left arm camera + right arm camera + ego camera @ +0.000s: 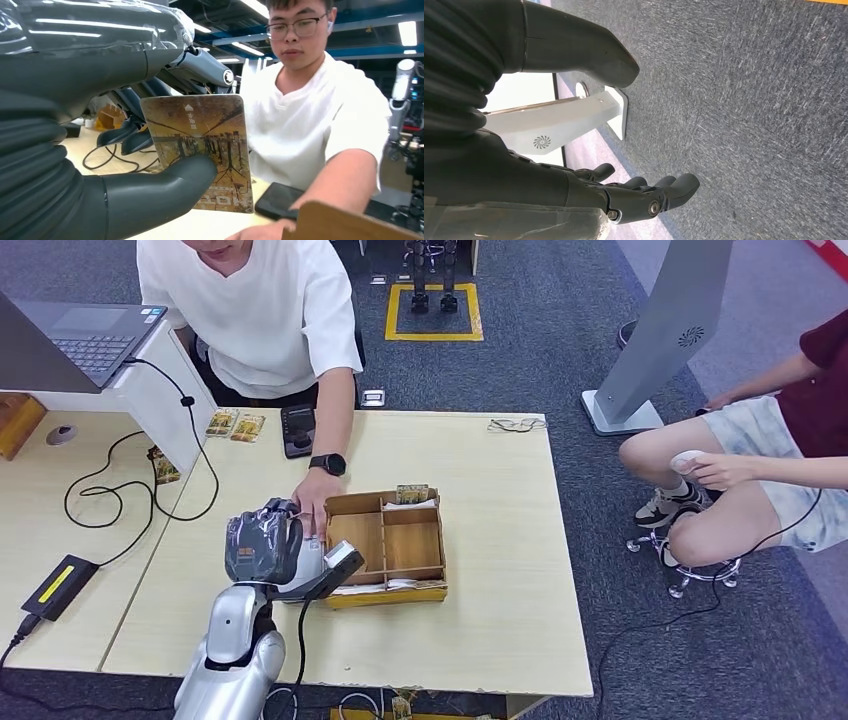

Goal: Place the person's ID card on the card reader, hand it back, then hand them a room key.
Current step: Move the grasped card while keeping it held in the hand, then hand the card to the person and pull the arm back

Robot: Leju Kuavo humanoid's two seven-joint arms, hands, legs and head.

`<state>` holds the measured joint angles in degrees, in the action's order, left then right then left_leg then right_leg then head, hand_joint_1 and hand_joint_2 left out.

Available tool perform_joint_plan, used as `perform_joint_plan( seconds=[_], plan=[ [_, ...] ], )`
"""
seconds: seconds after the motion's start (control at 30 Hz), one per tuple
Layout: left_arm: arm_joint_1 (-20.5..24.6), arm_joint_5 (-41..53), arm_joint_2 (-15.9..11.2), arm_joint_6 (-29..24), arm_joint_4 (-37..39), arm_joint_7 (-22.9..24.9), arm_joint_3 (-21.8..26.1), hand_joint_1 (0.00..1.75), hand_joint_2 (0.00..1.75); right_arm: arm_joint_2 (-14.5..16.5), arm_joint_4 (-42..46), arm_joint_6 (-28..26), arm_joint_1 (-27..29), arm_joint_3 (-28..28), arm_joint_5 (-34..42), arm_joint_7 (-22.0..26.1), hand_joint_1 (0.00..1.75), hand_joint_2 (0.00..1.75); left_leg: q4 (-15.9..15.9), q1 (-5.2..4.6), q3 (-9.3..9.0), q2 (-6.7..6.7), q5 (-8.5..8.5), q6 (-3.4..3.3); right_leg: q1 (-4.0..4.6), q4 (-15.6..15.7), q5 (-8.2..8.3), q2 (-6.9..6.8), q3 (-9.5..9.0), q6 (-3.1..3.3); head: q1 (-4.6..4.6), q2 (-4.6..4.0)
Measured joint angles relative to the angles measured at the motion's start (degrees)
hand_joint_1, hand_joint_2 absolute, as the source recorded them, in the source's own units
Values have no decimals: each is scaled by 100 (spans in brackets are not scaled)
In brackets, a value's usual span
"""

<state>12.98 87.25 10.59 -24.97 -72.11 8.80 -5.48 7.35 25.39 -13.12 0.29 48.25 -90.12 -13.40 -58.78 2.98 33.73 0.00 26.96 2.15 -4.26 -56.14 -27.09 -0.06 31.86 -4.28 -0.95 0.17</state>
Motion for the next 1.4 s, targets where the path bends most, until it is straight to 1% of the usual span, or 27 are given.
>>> perform_joint_plan(
  seconds=[0.17,0.27,0.33,0.5,0.73,1.4],
  plan=[
    [144,1,-31,-6,182,477,-95,175,175,-13,-20,-9,-6,-22,0,-15,0,175,0,0,1,0,0,0,0,0,0,0,2,0,1,0],
    [233,1,-131,24,391,808,-316,175,175,-27,-23,-16,-7,-57,0,-16,0,175,0,0,2,0,0,0,0,0,0,0,3,0,0,0],
    [289,1,-192,71,557,885,-482,175,175,-36,-23,-19,-9,-79,0,-6,0,175,0,0,2,0,0,0,0,0,0,0,3,0,0,0],
    [331,1,-249,231,1027,798,-784,175,175,-48,-27,-20,-18,-96,0,-2,0,175,0,0,3,2,1,0,0,0,0,2,4,0,1,0],
    [343,1,-255,438,1463,718,-914,175,175,-71,-32,-4,-22,-93,0,-5,0,175,0,0,4,0,1,0,0,0,0,1,4,0,1,0],
    [367,1,-257,598,1565,648,-945,175,175,-122,-73,1,-29,-93,0,59,0,175,0,0,-5,-3,-1,-1,0,0,0,-5,-13,-1,1,0]
  ],
)
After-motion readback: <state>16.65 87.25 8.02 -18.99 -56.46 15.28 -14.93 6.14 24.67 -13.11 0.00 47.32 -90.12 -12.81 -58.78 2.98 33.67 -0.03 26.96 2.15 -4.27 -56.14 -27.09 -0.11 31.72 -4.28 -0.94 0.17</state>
